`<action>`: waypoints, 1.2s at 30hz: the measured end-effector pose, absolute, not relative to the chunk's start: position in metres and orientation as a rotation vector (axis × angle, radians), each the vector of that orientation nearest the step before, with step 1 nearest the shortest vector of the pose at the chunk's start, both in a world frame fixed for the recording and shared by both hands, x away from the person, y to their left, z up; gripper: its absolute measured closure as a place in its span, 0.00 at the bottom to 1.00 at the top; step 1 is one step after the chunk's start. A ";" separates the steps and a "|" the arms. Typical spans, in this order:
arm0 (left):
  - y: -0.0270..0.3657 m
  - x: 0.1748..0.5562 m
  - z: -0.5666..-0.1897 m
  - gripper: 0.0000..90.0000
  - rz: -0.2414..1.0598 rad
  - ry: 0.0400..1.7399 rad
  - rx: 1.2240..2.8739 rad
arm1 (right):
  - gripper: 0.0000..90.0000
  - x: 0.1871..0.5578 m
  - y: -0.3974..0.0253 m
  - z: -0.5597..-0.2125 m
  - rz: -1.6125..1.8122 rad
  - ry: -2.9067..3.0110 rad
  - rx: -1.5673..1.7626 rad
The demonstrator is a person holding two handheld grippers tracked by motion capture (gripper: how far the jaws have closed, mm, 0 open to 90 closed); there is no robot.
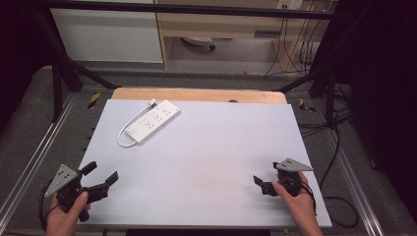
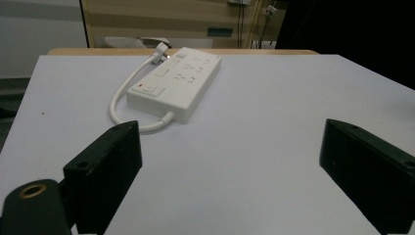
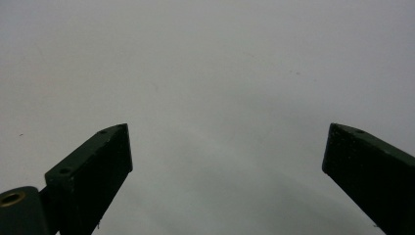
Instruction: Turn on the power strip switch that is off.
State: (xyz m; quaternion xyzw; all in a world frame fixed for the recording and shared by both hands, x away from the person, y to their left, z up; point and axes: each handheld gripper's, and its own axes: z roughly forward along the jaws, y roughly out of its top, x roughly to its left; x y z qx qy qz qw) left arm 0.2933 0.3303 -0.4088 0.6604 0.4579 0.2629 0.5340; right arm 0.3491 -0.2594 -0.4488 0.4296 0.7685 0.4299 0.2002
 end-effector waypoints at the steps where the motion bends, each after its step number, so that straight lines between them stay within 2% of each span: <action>1: 0.330 0.293 -0.409 0.10 0.627 1.091 1.574 | 0.05 0.349 -0.259 -0.449 1.202 2.146 1.201; 36: 0.327 0.291 -0.405 0.08 0.592 1.078 1.542 | 0.04 0.346 -0.250 -0.444 1.253 2.143 1.139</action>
